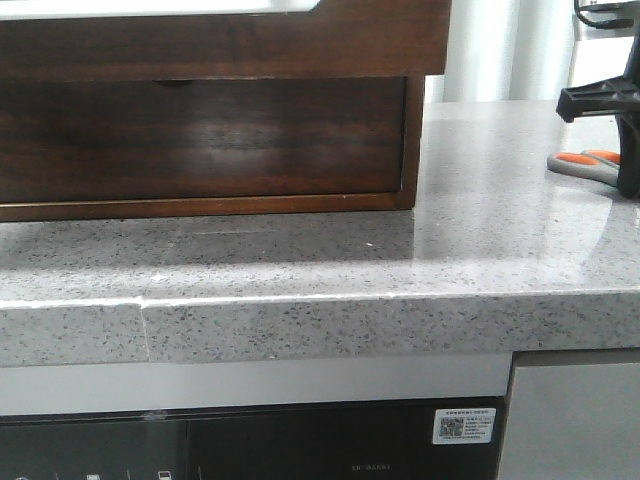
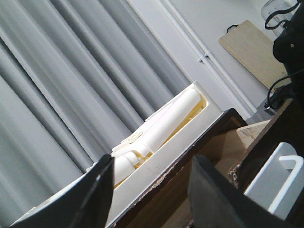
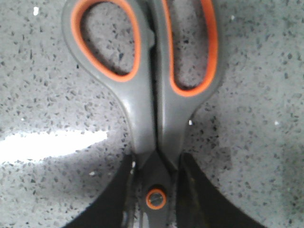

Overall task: Put scissors in drawer with both arms
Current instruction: 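Lift the scissors and carry them over the open drawer with right gripper, then lower the scissors into the drawer and open the right gripper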

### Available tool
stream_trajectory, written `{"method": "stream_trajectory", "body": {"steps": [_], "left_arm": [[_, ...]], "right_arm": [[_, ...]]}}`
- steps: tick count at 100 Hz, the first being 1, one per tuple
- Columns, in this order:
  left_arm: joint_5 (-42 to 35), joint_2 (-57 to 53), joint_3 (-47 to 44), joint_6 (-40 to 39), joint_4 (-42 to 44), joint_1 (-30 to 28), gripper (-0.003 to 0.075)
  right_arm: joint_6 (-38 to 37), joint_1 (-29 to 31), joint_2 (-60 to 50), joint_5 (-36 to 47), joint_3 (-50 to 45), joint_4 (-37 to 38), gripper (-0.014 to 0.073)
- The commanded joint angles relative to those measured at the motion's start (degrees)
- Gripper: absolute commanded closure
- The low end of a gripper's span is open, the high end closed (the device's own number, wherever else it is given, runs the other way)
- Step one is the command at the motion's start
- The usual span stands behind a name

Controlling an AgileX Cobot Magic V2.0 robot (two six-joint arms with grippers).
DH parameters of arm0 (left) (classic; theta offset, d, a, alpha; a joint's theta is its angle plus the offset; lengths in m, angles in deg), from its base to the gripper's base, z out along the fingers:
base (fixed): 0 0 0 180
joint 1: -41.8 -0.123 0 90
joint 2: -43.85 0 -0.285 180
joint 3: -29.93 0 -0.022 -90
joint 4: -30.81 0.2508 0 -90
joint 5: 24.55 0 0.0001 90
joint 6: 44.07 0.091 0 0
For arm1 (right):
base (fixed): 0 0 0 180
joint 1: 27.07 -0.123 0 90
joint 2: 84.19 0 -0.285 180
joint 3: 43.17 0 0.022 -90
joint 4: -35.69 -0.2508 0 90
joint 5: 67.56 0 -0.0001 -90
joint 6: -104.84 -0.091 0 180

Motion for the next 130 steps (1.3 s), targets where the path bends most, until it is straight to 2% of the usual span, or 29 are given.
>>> {"method": "stream_trajectory", "body": {"steps": [1, 33, 45, 65, 87, 106, 116, 130], "left_arm": [[-2.8, 0.2, 1.5, -0.9, -1.7, 0.4, 0.0404], [-2.7, 0.2, 1.5, -0.9, -1.7, 0.4, 0.0404], [-2.7, 0.2, 1.5, -0.9, -1.7, 0.4, 0.0404], [-2.7, 0.2, 1.5, -0.9, -1.7, 0.4, 0.0404], [-2.6, 0.2, 1.5, -0.9, -1.7, 0.4, 0.0404], [-2.6, 0.2, 1.5, -0.9, -1.7, 0.4, 0.0404], [-2.6, 0.2, 1.5, -0.9, -1.7, 0.4, 0.0404], [-2.6, 0.2, 1.5, -0.9, -1.7, 0.4, 0.0404]], "right_arm": [[1.0, -0.1, -4.6, 2.4, 1.2, 1.4, 0.0718], [8.7, -3.2, -19.9, 10.6, 1.2, 0.0, 0.0718], [14.3, -6.6, -25.7, 14.0, 1.2, -2.2, 0.0718], [17.4, -14.5, -32.0, 16.2, 3.4, -2.7, 0.0718], [21.2, -24.7, -32.7, 15.9, 10.1, -2.7, 0.0718], [30.8, -35.1, -31.1, 17.1, 12.0, -2.7, 0.0718], [34.9, -38.2, -29.5, 18.7, 12.0, -2.7, 0.0718], [36.9, -39.9, -26.3, 20.8, 12.0, -2.7, 0.0718]]}}
